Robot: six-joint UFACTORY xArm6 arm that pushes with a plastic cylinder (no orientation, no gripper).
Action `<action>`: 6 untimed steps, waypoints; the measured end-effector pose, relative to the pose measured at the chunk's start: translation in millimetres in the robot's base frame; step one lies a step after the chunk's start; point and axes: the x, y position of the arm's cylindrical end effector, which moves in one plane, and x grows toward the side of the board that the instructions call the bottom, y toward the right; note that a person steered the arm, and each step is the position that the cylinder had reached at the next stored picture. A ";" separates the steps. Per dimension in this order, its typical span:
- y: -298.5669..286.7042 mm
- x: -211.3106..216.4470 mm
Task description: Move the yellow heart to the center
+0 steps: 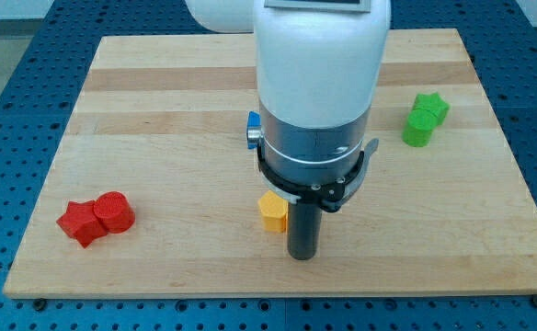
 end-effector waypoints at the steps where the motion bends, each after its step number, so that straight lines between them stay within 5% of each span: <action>1: 0.0 -4.9; 3: -3.4 -4.2; 6: -131.8 30.1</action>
